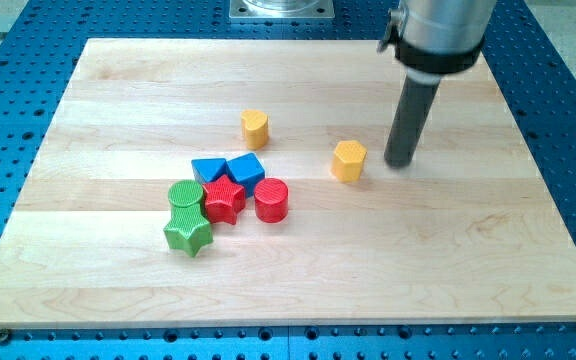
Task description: Place the yellow hexagon at the bottom left side of the red circle
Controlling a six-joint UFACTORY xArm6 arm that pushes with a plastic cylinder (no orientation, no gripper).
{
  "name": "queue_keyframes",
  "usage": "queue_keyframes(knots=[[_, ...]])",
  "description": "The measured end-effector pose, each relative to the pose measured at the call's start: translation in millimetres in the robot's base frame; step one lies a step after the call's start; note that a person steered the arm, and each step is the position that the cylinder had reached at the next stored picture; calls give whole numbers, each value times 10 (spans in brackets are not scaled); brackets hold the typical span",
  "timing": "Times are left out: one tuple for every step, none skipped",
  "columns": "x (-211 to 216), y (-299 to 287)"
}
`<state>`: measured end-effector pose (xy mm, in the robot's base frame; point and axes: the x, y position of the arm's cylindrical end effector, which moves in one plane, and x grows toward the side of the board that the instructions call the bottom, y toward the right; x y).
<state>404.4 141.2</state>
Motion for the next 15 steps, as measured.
queue_keyframes(knots=[[-252,-191],[387,-562],[583,-441],[237,-492],[372,-993],[869,-940],[1531,-761],[1760,-289],[2038,-254],[2036,-836],[1957,-1122],[1956,-1377],[1978,-1321],[1904,-1019],[1680,-1376]])
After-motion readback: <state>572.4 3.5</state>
